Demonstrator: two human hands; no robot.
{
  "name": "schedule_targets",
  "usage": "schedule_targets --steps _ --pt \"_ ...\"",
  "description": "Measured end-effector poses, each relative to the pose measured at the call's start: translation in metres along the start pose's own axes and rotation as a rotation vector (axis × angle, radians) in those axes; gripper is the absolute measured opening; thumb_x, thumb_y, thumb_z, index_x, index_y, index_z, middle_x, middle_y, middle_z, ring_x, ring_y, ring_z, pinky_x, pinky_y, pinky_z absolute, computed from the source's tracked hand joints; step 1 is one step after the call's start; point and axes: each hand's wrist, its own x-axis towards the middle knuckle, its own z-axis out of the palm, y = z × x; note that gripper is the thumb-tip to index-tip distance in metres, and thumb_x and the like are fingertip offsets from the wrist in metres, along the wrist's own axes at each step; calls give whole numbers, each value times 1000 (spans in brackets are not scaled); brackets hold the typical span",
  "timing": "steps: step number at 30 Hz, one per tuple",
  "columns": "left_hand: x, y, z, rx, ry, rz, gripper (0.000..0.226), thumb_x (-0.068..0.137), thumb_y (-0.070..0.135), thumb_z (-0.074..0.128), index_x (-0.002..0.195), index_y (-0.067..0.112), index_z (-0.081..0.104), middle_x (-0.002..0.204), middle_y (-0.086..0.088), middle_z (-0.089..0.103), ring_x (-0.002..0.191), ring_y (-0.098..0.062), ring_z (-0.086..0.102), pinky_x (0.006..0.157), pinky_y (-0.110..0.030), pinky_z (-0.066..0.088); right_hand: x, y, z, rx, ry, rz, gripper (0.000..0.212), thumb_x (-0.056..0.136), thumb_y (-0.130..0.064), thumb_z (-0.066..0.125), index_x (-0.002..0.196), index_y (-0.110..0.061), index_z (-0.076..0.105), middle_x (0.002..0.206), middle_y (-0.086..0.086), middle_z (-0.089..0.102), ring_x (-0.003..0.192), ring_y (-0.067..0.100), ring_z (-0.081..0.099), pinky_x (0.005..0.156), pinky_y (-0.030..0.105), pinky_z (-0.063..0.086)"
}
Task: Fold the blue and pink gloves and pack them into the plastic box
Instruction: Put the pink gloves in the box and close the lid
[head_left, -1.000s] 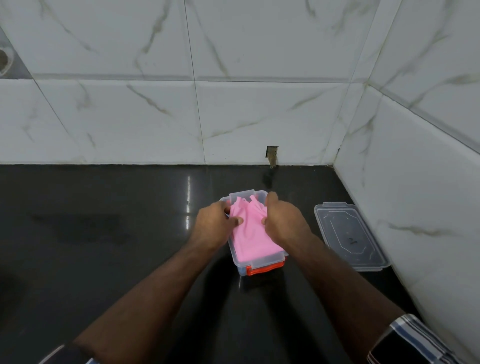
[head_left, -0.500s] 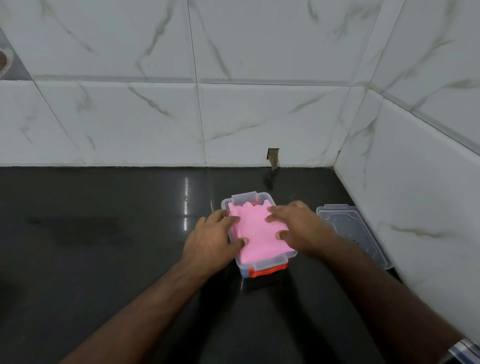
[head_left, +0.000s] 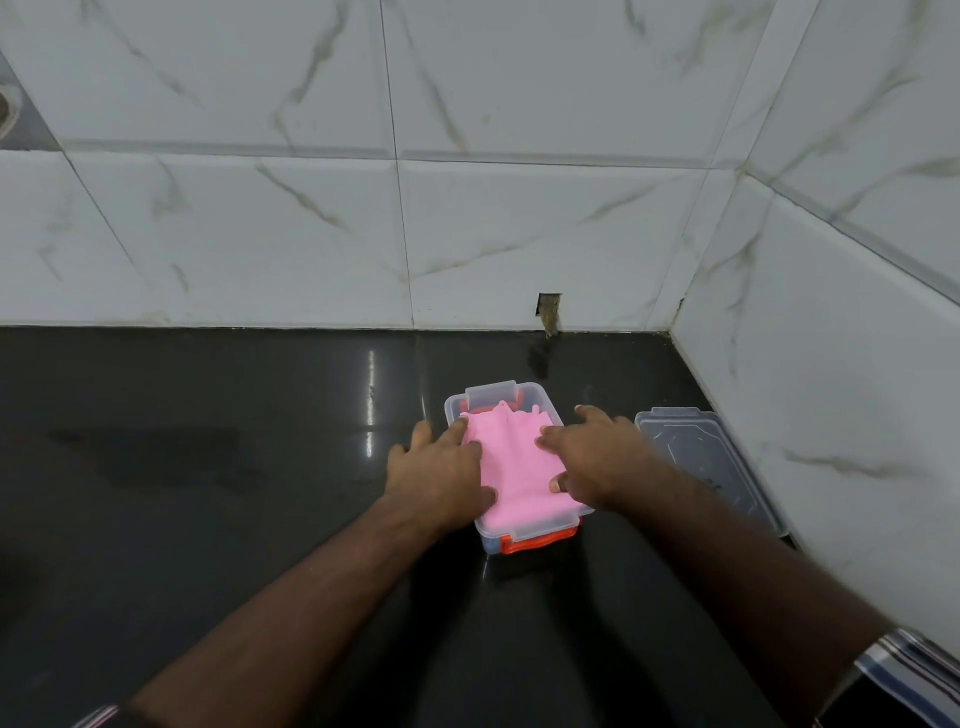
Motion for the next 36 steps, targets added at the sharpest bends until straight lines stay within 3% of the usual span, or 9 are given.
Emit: schedule_targets --steps 6,11,14,18,24,36 --pt "9 10 2 90 2 -4 54 86 50 59 134 27 56 162 3 25 142 -32 21 104 -54 29 7 -5 12 -75 29 -33 59 88 -51 64 140 -30 48 148 2 49 146 31 27 113 55 26" --pt "10 12 0 95 -16 11 55 86 53 60 133 25 57 157 1 33 139 -31 25 105 -53 28 10 -3 10 -59 9 -52 61 88 -50 64 142 -30 47 151 3 46 147 31 24 115 55 25" --pt "10 9 -6 78 -5 37 63 85 58 61 139 27 51 163 -1 24 146 -34 18 111 -58 25 10 1 -1 -6 -9 -73 67 88 -46 65 148 -34 38 157 0 36 150 31 14 117 55 21" --pt "14 9 -8 103 -4 79 87 84 60 64 156 33 21 169 0 -2 153 -39 -8 118 -67 7 13 0 -10 -110 -44 -101 78 84 -42 73 151 -34 33 160 1 31 151 33 8 118 59 12" --pt "28 8 -4 170 -90 44 95 77 65 68 154 31 25 169 -2 7 152 -44 -9 113 -75 -1 25 -6 -1 -228 -60 -99 75 80 -45 75 145 -30 42 157 4 36 151 36 9 116 68 8" --pt "38 18 3 214 -172 -3 98 80 63 68 157 31 16 169 -2 5 150 -48 -12 109 -78 -3 33 -12 17 -243 -51 -83 60 85 -42 70 139 -28 49 153 8 42 149 39 15 112 72 8"
